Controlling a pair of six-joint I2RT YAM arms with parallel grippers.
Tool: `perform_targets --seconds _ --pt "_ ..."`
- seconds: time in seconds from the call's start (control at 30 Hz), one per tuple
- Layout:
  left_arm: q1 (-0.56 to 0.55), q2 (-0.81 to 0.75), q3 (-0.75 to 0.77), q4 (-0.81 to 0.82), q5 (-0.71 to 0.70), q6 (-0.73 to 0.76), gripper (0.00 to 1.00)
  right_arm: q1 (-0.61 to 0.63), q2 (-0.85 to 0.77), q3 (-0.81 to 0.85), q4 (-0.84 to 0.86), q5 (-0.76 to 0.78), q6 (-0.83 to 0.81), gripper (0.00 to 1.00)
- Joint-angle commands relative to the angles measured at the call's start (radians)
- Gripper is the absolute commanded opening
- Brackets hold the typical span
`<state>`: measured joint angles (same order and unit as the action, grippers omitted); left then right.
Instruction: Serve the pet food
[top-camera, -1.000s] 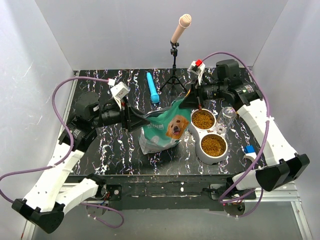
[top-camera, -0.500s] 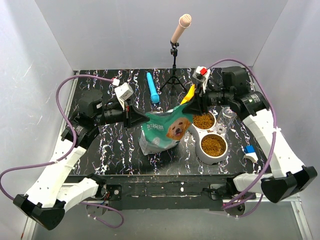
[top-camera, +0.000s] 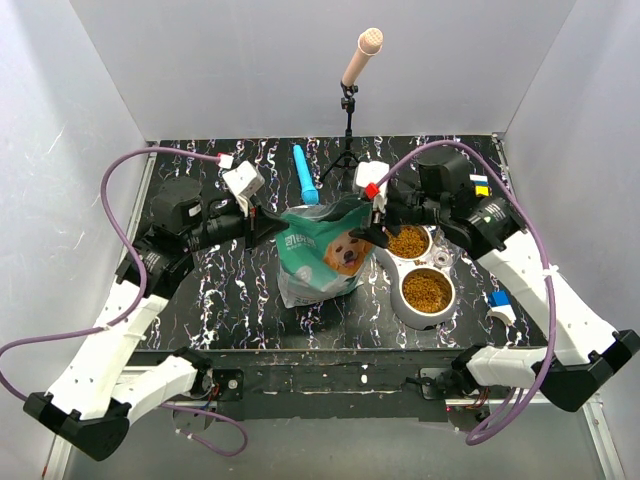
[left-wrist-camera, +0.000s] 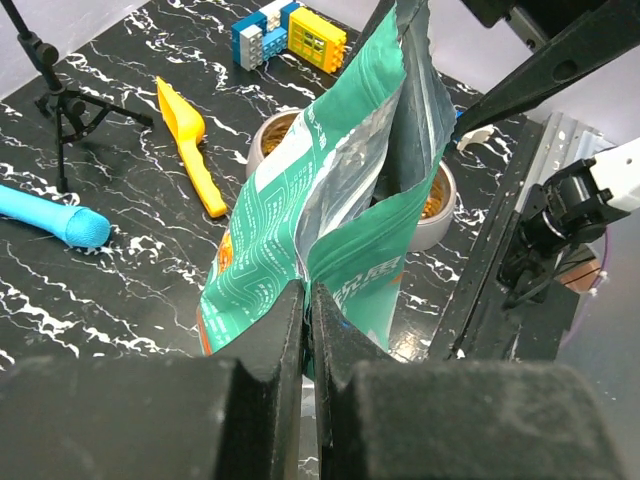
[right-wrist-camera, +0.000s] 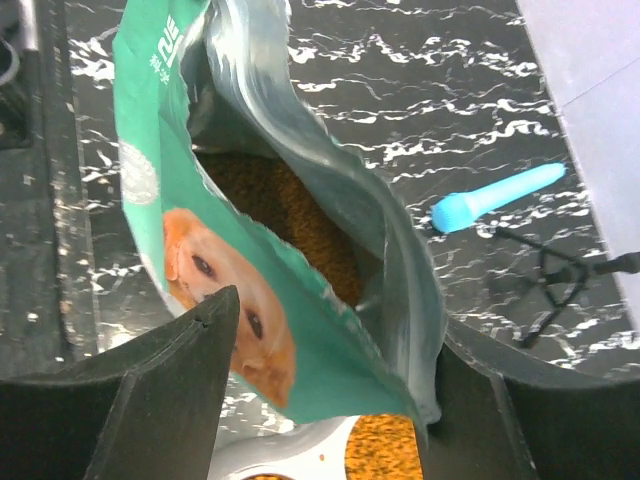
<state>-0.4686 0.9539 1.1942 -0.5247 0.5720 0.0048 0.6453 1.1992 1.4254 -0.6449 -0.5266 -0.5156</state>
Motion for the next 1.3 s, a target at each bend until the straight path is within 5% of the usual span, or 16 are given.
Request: perform_targets --seconds 0.0,0.3,0.53,0.7,0.77,1.0,1.27 --pt "0.005 0.008 0.068 -0.011 -0.047 0.083 0.0 0.062 0.033 0.124 -0.061 0.135 -0.181 0.69" --pt "0.005 0.017 0.146 -0.095 0.002 0.156 0.0 0.148 0.137 0.306 -0.262 0.306 -0.334 0.61" --pt "0.005 0.0 0.215 -0.27 0.029 0.27 0.01 0.195 0.184 0.386 -0.383 0.382 -0.396 0.01" --pt "0.005 0.051 0.243 -0.29 0.155 0.255 0.39 0.195 0.232 0.501 -0.507 0.353 -0.396 0.01" --pt "0.005 0.062 0.214 -0.232 0.204 0.207 0.44 0.195 0.232 0.507 -0.513 0.335 -0.399 0.01" --pt "-0.028 0.12 0.212 -0.15 0.226 0.21 0.45 0.197 0.247 0.54 -0.548 0.28 -0.351 0.01" --pt "-0.312 0.148 0.182 -0.15 -0.025 0.29 0.39 0.191 0.267 0.553 -0.552 0.258 -0.304 0.01"
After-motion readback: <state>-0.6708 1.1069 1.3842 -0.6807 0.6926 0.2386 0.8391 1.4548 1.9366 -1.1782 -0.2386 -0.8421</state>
